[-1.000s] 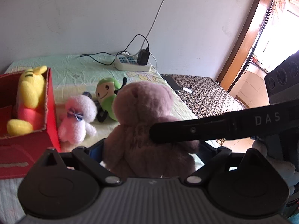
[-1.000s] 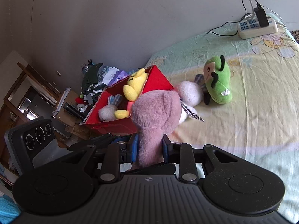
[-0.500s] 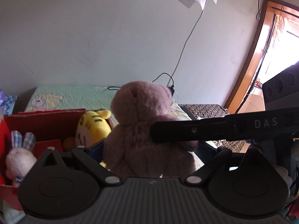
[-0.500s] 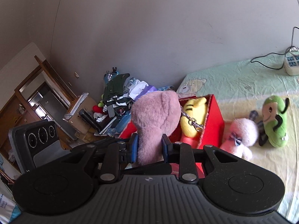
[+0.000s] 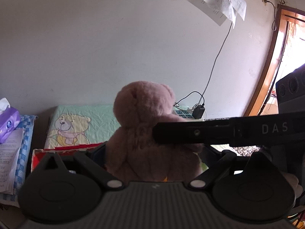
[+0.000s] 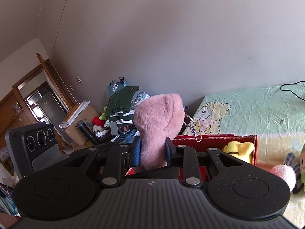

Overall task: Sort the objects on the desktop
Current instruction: 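Lower the pink bear into the red box beside the tiger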

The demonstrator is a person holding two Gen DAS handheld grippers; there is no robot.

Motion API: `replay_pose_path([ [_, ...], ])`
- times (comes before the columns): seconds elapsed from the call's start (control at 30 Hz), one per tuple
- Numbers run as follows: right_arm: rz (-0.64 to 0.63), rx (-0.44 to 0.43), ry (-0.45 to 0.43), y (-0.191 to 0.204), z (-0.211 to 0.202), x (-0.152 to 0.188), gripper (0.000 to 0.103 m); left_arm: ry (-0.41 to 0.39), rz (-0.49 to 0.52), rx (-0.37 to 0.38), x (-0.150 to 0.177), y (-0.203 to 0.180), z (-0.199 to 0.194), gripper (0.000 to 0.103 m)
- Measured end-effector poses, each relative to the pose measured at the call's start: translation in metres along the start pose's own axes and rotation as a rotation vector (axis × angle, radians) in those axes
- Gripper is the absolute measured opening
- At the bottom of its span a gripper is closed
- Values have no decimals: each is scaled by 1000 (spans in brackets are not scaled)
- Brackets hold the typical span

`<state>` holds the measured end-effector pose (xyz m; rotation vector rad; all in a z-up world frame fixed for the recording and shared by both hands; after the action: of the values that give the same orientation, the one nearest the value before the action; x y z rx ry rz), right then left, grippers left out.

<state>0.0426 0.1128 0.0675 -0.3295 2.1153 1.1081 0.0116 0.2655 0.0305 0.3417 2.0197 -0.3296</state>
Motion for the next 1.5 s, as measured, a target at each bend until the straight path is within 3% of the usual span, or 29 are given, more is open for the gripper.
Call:
replay_pose_path([
  [0.47,-5,207,146,-34,54,19,28,177,-123,94,54,32,62,95],
  [0.8,-11,342,246,-55,82,38,23,276,-97,113,75,25,84,90],
  [1.1,-25,425,176,-67,93,47,22,336,-62,49,85,31,93,84],
  [1.5,54,401,137,-82,93,50,20,415,-24,-37,91,29,104,89],
])
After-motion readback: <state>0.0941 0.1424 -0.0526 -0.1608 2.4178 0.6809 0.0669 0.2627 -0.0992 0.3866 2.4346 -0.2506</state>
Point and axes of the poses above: each gripper's, at about its wrist camera, not at the fingertips, and z roughly the way its jaws point, y to its left, x to its underside, the point moved 6 cm from there along z, roughly the way its jaws point, and after that the axes turned 10 degrees about z, right-handed, at the moved point
